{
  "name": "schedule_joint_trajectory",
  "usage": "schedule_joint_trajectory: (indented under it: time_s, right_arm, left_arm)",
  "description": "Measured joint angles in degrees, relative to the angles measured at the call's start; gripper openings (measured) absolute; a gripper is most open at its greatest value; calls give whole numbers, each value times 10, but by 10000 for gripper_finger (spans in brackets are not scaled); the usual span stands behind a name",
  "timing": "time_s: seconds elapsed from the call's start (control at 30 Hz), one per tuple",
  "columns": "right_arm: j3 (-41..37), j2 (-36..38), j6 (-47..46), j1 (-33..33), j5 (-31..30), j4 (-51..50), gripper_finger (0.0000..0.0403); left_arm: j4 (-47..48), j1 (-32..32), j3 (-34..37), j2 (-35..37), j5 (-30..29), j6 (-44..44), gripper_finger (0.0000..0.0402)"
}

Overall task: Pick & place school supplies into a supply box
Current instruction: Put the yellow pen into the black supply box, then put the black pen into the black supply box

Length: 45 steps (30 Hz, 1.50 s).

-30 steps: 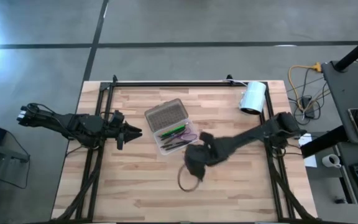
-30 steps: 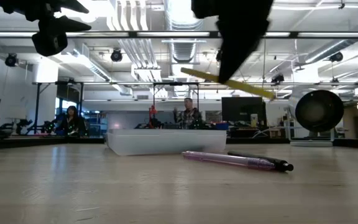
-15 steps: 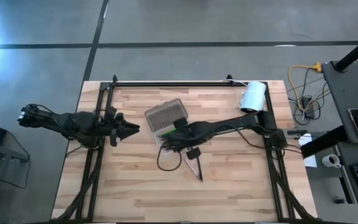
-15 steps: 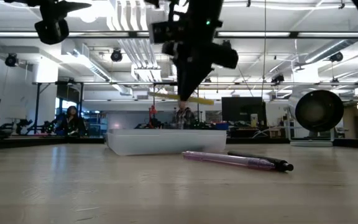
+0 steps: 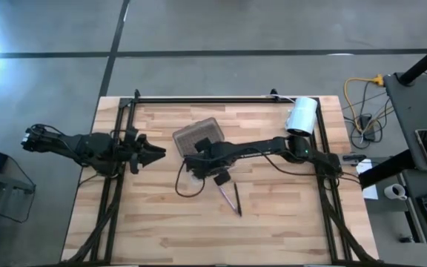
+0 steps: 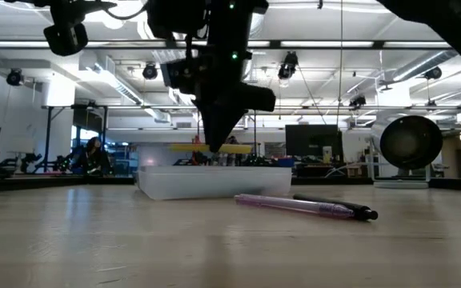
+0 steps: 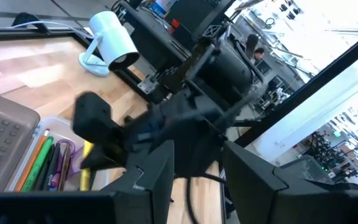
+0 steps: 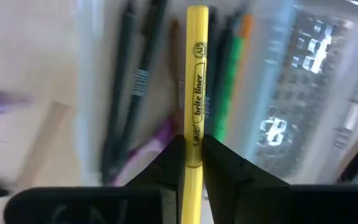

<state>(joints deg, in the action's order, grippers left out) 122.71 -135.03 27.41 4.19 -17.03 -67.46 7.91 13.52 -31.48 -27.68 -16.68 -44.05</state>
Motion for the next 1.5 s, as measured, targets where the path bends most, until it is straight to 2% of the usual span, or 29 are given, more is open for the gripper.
schedule_joint_trajectory:
  time_s: [0.1,0.3,0.63,1.2,1.37,1.5]
  right_arm:
    - [8,-1,11,-3,-1,3,46]
    - [3,4,-18,-10,51,4,80]
    - [-1,10,-64,-8,49,1,139]
    - [-7,77,-199,43,39,-74,136]
    - [-48,101,-256,71,38,-89,134]
    - [-109,126,-321,104,42,-86,134]
  left_arm:
    - [0,0,0,0,-1,1,122]
    - [0,0,0,0,-1,7,122]
    - [0,0,0,0,-2,19,122]
    - [0,0,0,0,-2,17,122]
    - [1,0,0,0,-2,17,122]
    - [2,0,4,0,-2,17,122]
